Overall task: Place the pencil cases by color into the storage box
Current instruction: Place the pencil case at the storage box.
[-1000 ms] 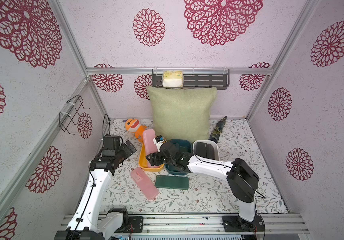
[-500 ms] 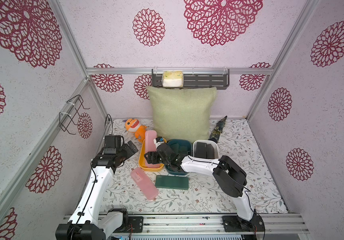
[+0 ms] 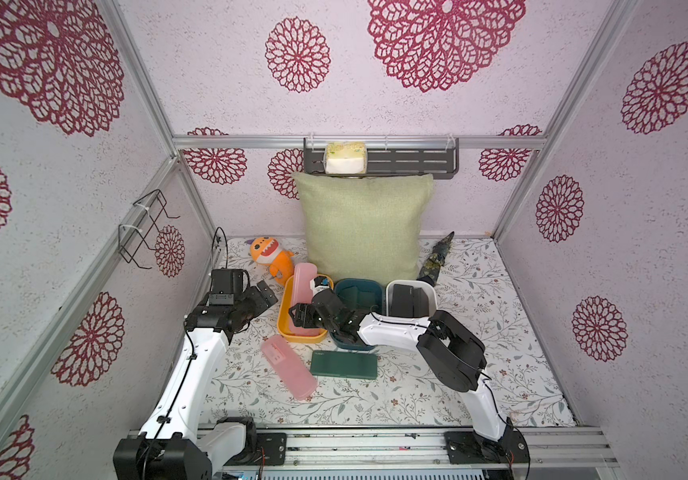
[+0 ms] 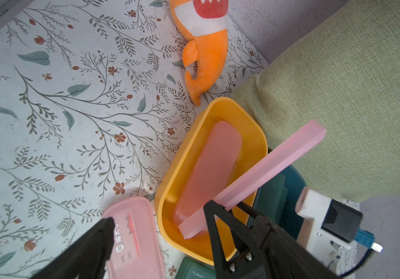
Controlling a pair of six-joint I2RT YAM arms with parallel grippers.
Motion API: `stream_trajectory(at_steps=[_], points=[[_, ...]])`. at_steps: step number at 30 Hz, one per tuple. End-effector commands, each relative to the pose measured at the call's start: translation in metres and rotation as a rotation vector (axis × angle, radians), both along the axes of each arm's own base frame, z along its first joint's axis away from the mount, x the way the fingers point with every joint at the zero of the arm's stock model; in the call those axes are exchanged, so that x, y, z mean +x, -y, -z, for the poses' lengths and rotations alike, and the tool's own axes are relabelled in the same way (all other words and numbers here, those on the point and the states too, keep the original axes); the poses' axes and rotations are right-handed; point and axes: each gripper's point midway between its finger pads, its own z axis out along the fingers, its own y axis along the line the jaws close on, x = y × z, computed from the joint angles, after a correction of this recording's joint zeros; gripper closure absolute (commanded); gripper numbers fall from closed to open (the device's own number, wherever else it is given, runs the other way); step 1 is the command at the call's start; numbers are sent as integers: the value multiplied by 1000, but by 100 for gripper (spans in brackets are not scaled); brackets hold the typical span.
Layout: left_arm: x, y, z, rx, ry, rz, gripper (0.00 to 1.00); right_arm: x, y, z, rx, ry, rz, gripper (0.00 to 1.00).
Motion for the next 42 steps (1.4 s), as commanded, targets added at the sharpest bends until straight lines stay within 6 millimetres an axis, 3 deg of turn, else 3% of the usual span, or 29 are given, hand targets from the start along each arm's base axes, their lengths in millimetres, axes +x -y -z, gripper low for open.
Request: stream_trajectory(at_steps=[1, 28, 42], points=[[8, -1, -11, 6, 34, 12, 3, 8, -4, -12, 50, 7, 34, 55], [10, 4, -1, -21, 10, 25, 2, 5, 1, 25, -58, -67, 61, 38], [11, 5, 3, -14, -1, 42, 3, 11, 3, 45, -95, -110, 100, 36]])
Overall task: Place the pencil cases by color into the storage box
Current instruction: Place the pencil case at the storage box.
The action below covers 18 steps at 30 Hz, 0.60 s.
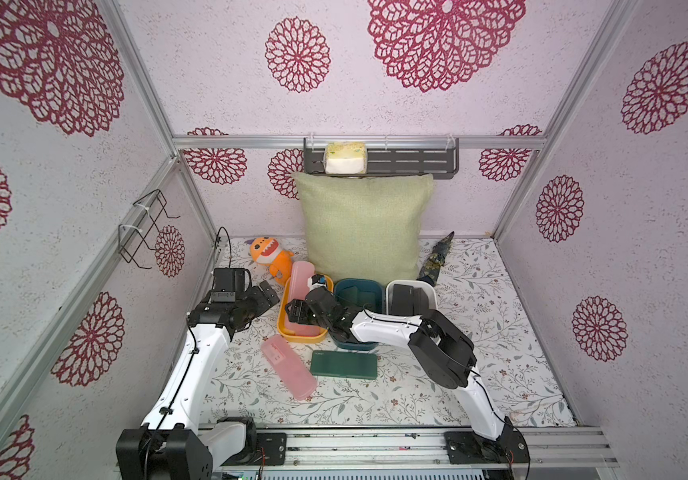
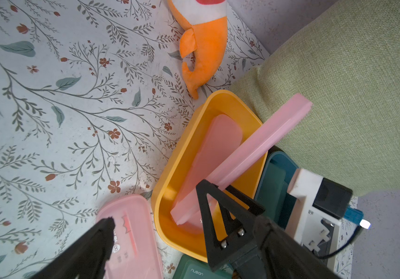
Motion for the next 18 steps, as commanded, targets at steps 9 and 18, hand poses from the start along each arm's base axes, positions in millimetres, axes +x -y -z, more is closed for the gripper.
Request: stream_trajectory(at_steps=[9, 18], points=[[7, 1, -7, -2, 22, 21, 3, -4, 16, 60, -101, -163, 64, 34], [7, 4, -7, -16, 20, 30, 3, -10, 18, 66, -167, -207, 79, 33]])
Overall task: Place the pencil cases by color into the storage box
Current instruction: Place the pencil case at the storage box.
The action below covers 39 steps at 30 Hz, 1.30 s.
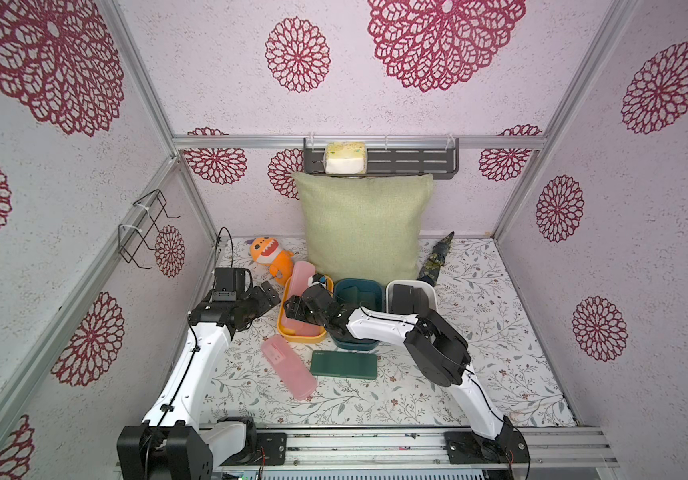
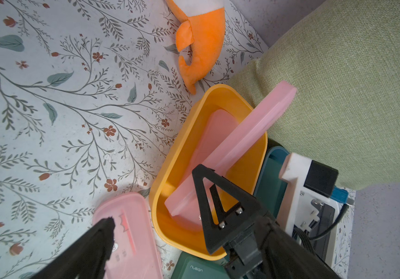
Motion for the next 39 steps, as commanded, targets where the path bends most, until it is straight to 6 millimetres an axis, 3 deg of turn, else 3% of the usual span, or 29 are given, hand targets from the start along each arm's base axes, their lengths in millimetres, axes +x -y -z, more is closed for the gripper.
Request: stream_trajectory(at_steps=[1, 12, 26, 30, 39], points=[[7, 0, -10, -5, 29, 10, 3, -16, 28, 62, -231, -104, 8, 33], [7, 4, -20, -16, 42, 29, 3, -17, 51, 50, -519, -71, 24, 33], [11, 8, -25, -28, 47, 54, 3, -14, 60, 25, -630, -47, 16, 34], [14, 9, -22, -32, 41, 61, 3, -15, 60, 30, -634, -60, 9, 33], [17, 11, -17, -38, 31, 70, 3, -11, 59, 61, -631, -122, -4, 32]])
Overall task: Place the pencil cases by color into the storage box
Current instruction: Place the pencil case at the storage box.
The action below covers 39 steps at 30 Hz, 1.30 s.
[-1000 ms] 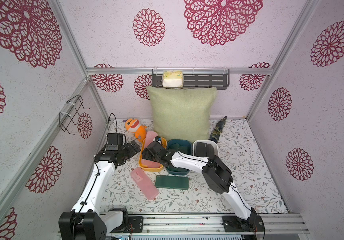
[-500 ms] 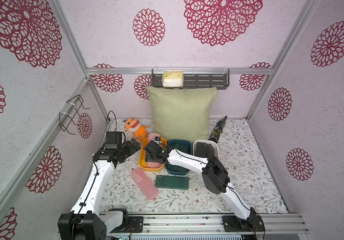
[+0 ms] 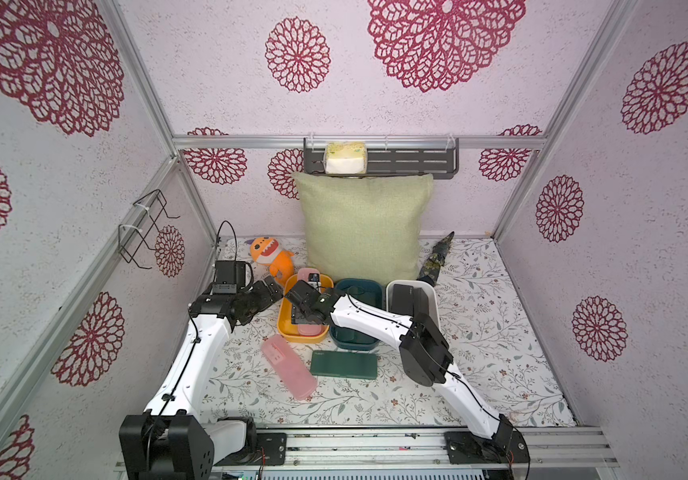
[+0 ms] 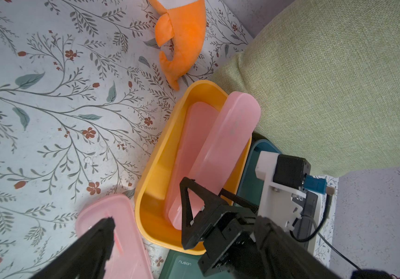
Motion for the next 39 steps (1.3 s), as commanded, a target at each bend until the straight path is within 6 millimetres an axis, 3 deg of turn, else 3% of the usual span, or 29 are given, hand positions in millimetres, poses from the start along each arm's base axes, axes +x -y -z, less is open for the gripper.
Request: stream_trajectory(at_steps=[1, 27, 39], points=[[7, -1, -8, 3, 31, 9, 3, -2, 20, 44, -112, -73, 3, 32], [10, 1, 3, -4, -2, 25, 3, 6, 26, 83, -114, -152, 10, 20], [10, 1, 4, -5, -5, 26, 3, 7, 26, 80, -108, -149, 5, 9]])
